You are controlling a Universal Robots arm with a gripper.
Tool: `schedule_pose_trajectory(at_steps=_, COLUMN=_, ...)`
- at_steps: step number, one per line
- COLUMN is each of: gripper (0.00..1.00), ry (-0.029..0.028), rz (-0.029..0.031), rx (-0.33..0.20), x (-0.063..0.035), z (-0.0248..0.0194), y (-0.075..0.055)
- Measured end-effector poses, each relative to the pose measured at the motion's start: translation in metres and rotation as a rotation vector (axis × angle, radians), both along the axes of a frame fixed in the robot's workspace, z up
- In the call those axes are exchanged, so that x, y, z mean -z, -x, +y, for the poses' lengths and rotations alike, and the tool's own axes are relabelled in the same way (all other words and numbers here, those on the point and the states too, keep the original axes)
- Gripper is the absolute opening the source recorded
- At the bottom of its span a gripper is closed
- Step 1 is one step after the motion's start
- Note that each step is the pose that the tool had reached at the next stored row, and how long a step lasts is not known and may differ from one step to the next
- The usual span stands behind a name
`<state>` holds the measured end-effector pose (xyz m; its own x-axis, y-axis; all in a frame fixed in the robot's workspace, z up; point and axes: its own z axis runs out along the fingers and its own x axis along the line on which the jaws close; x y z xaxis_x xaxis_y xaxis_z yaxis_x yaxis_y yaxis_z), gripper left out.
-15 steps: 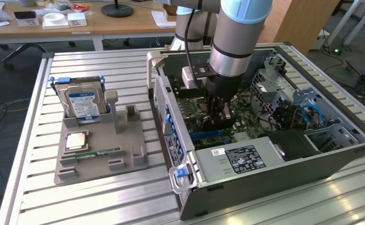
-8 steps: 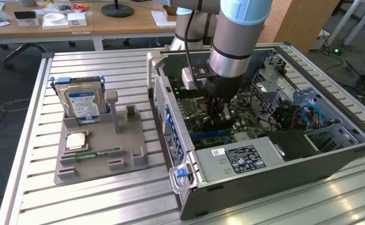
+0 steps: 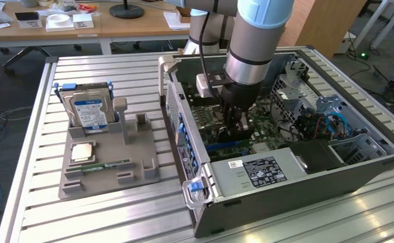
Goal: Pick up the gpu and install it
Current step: 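Insert the gpu into the slot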
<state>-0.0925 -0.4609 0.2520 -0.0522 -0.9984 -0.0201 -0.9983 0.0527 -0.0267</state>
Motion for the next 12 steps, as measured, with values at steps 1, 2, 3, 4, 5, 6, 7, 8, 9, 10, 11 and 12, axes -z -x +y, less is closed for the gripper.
schedule_pose_trajectory(at_steps=1, gripper=0.27, ry=0.0001, rz=0.0001, rx=0.000, x=0.0000, z=0.0000, y=0.0000)
schedule_pose_trajectory(at_steps=2, gripper=0.27, ry=0.0001, rz=0.0001, rx=0.000, x=0.0000, z=0.0000, y=0.0000)
schedule_pose_trajectory(at_steps=3, gripper=0.27, ry=0.0000, rz=0.0000, rx=0.000, x=0.0001, z=0.0000, y=0.0000)
schedule_pose_trajectory(at_steps=4, gripper=0.27, ry=0.0000, rz=-0.0001, rx=0.000, x=0.0001, z=0.0000, y=0.0005)
schedule_pose_trajectory(at_steps=5, gripper=0.27, ry=0.0001, rz=-0.0001, rx=0.000, x=0.0001, z=0.0000, y=0.0006)
schedule_pose_trajectory(at_steps=6, gripper=0.27, ry=-0.0001, rz=0.0000, rx=0.000, x=0.0001, z=0.0000, y=0.0007)
schedule_pose_trajectory(at_steps=7, gripper=0.27, ry=0.0000, rz=-0.0001, rx=0.000, x=0.0001, z=0.0000, y=0.0007)
schedule_pose_trajectory(at_steps=8, gripper=0.27, ry=-0.0001, rz=-0.0001, rx=0.000, x=0.0001, z=0.0000, y=0.0007)
schedule_pose_trajectory(at_steps=9, gripper=0.27, ry=0.0001, rz=0.0000, rx=0.000, x=0.0002, z=0.0000, y=0.0008)
schedule_pose_trajectory(at_steps=10, gripper=0.27, ry=0.0001, rz=0.0002, rx=0.000, x=0.0002, z=0.0000, y=0.0008)
schedule_pose_trajectory(at_steps=11, gripper=0.27, ry=0.0001, rz=0.0002, rx=0.000, x=0.0002, z=0.0000, y=0.0008)
schedule_pose_trajectory(at_steps=12, gripper=0.27, ry=0.0000, rz=0.0003, rx=0.000, x=0.0002, z=0.0000, y=0.0007)
